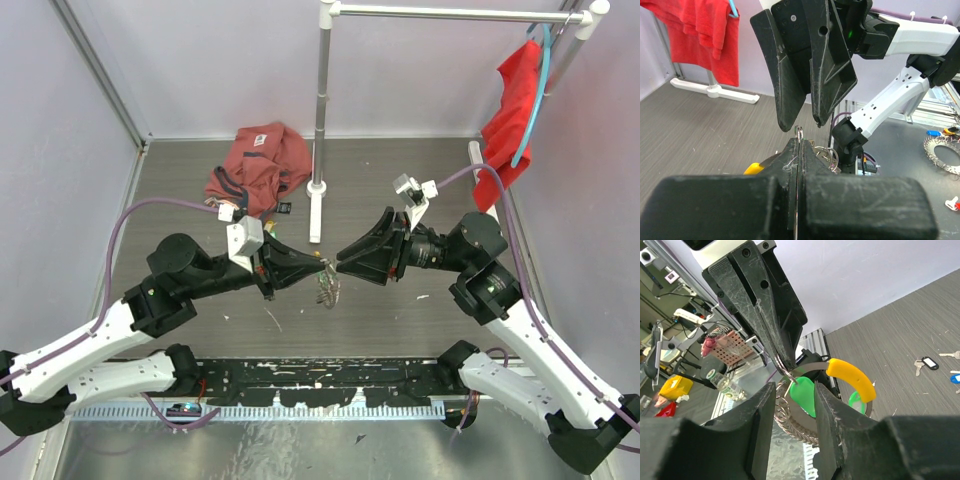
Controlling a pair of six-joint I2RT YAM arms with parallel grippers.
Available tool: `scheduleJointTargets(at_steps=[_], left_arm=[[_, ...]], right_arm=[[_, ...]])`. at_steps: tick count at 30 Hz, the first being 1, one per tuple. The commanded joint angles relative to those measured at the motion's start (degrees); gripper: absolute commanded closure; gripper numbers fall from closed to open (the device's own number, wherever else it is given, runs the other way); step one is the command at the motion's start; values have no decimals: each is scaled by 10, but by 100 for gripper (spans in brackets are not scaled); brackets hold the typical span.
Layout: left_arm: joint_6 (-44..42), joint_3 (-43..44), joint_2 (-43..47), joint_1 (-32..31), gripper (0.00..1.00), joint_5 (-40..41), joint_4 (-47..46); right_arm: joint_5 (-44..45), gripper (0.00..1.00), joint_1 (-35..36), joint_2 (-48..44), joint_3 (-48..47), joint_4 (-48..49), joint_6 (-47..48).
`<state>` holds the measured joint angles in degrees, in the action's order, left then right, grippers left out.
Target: Put the keys on the keyring
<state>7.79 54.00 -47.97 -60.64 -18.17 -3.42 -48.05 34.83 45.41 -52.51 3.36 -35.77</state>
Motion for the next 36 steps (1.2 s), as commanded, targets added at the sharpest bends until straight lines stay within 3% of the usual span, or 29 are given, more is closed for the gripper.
scheduleJointTargets(at_steps=[1, 9, 17, 36], left_arm=[[7, 7, 1, -1, 100, -12, -45], [10, 8, -4, -2, 100, -22, -45], [9, 6, -2, -2, 100, -19, -46], [6, 4, 3, -2, 100, -13, -41]], right_arm=[[5, 58, 6, 2, -28, 12, 21], [3, 58, 22, 12, -28, 36, 21], [9, 72, 35, 13, -30, 31, 30], [30, 94, 36, 0, -60, -61, 81]])
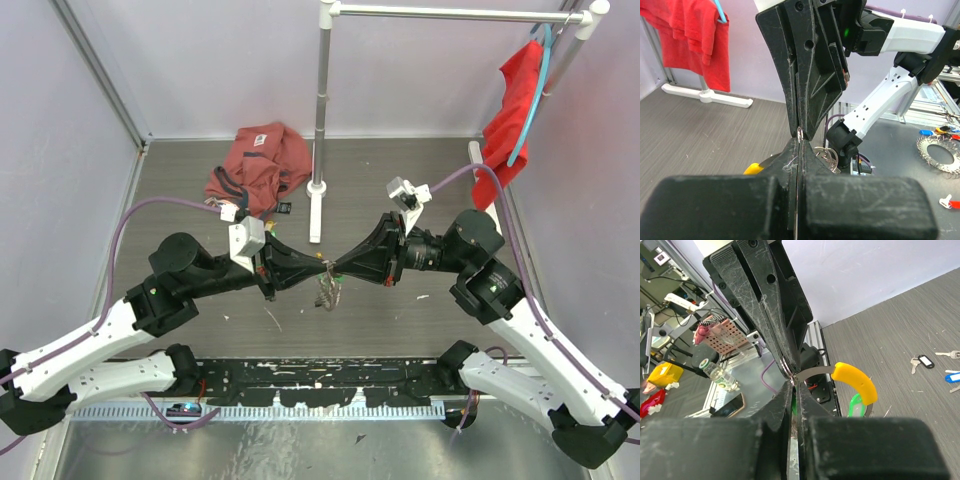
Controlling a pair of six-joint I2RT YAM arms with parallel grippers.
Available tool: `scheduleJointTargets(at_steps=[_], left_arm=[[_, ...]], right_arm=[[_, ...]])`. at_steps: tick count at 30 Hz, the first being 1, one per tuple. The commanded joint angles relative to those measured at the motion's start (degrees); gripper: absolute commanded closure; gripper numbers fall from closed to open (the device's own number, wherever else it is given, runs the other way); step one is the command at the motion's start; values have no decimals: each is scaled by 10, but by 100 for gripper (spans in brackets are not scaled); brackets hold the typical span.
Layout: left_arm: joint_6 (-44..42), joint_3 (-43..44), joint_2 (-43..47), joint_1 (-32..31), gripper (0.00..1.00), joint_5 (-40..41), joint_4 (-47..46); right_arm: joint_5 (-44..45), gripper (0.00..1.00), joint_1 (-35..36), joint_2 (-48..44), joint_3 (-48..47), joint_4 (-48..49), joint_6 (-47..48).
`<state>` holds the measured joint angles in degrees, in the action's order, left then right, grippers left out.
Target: Put the keys on the keyring
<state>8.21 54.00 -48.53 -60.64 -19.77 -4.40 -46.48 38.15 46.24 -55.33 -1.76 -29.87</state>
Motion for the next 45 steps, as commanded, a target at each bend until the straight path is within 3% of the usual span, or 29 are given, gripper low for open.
scheduleJointTargets(at_steps=[1, 10, 20, 26, 34, 45], left_arm=[[1, 4, 9, -2, 100, 4, -32], [1, 6, 7, -2, 100, 2, -33], [0, 11, 1, -1, 100, -4, -34], [0, 12, -1, -2, 100, -6, -34], [0, 14, 2, -2, 100, -10, -31], [24, 25, -11, -2, 100, -86, -57]], right_arm=[[17, 95, 2, -9, -34, -17, 25], [24, 98, 2, 4, -55, -70, 51], [20, 91, 3, 22, -59, -72, 48], [24, 76, 3, 20, -64, -75, 60], [39, 58, 3, 4, -115, -142, 175], [-24, 56, 3, -11, -115, -126, 269]])
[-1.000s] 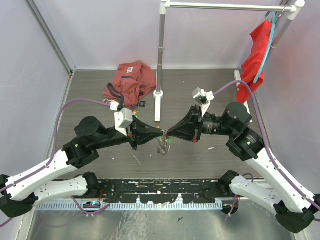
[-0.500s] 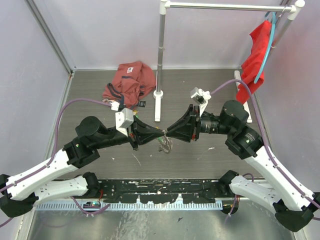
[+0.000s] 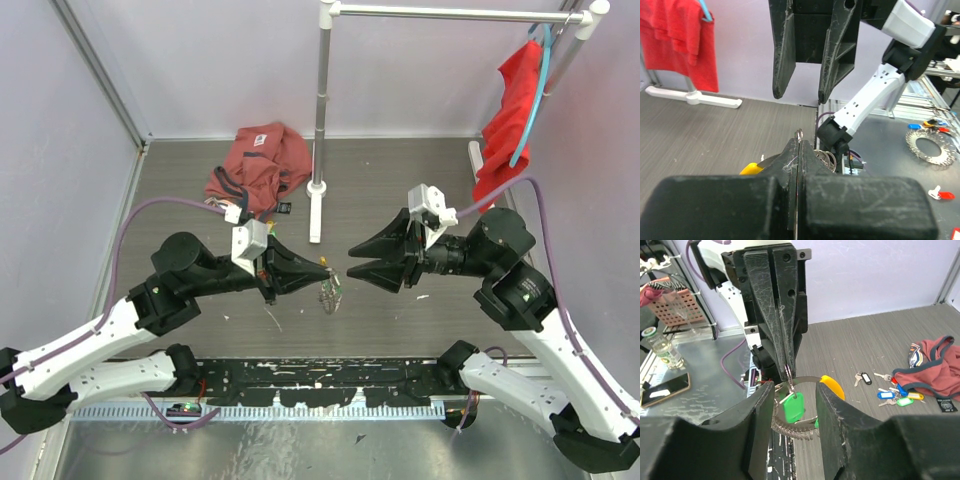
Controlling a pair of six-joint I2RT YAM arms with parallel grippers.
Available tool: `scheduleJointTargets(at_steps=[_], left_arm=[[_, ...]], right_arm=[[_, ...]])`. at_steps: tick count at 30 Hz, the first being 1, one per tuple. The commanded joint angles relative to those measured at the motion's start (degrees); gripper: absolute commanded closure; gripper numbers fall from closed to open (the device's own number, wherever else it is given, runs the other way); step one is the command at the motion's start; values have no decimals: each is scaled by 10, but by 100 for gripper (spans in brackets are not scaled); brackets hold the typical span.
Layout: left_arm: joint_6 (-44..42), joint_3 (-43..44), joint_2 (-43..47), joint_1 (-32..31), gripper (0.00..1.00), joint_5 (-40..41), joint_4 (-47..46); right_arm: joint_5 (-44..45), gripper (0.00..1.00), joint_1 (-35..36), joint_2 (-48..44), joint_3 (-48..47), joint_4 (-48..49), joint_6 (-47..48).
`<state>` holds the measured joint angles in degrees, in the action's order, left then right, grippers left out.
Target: Put the keys on the keyring
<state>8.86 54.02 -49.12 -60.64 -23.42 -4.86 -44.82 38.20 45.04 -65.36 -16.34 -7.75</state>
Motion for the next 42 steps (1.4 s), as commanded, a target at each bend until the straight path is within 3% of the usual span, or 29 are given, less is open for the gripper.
scheduleJointTargets(at_steps=[1, 6, 34, 42], left_arm=[[21, 25, -8, -1, 100, -55, -58], [35, 21, -12, -1, 100, -59, -82], [44, 23, -28, -2, 100, -62, -105], [43, 23, -28, -2, 100, -58, -106]], right_arm=[[-52, 56, 2, 1, -15, 22, 50], [-86, 58, 2, 4, -5, 49, 35], [-95, 71, 3, 9, 31, 86, 0], [-100, 83, 3, 14, 32, 87, 0]])
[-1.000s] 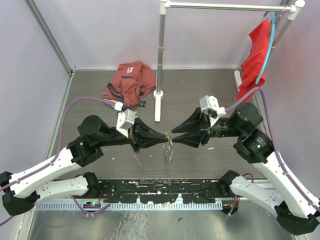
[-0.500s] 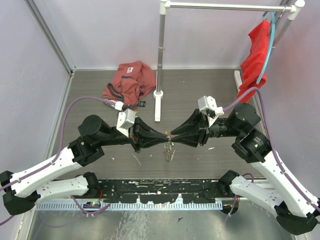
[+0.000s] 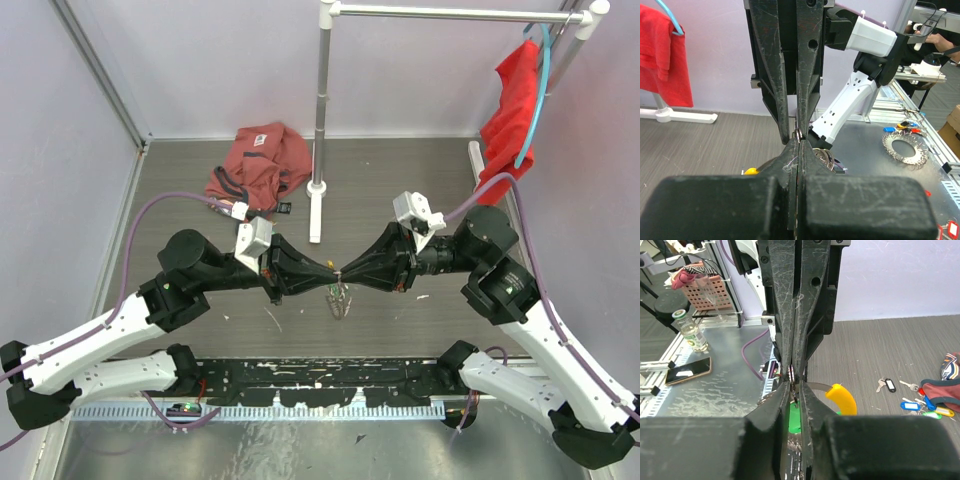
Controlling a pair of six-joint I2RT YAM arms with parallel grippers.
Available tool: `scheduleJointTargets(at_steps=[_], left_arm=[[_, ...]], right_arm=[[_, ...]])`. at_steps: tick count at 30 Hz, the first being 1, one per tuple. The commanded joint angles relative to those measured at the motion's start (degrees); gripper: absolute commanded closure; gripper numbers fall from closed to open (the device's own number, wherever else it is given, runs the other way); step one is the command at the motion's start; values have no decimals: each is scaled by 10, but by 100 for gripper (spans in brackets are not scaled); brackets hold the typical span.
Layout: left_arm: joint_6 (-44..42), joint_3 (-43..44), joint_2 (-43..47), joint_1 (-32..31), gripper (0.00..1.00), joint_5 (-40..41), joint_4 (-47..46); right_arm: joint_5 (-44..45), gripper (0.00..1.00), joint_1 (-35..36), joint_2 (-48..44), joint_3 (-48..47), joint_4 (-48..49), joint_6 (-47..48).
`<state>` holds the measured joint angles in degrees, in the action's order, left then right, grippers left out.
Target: Put the keys on the keyring
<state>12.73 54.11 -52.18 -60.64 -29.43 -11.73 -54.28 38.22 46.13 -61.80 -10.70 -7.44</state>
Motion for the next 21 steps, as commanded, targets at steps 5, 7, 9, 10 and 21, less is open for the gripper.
scheduleJointTargets(at_steps=[5, 7, 9, 10, 21], left_arm=[[5, 22, 1, -2, 100, 4, -38], [5, 22, 1, -2, 100, 5, -36], [2, 23, 2, -2, 99, 7, -29], [0, 25, 4, -1, 95, 9, -22], [-95, 75, 27, -2, 54, 61, 183]], right_arm=[[-11, 97, 3, 7, -10, 31, -5], [-8, 99, 3, 7, -18, 16, 3], [0, 99, 3, 9, -36, -20, 25], [4, 99, 3, 12, -48, -44, 38], [108, 99, 4, 101, -251, -406, 184]])
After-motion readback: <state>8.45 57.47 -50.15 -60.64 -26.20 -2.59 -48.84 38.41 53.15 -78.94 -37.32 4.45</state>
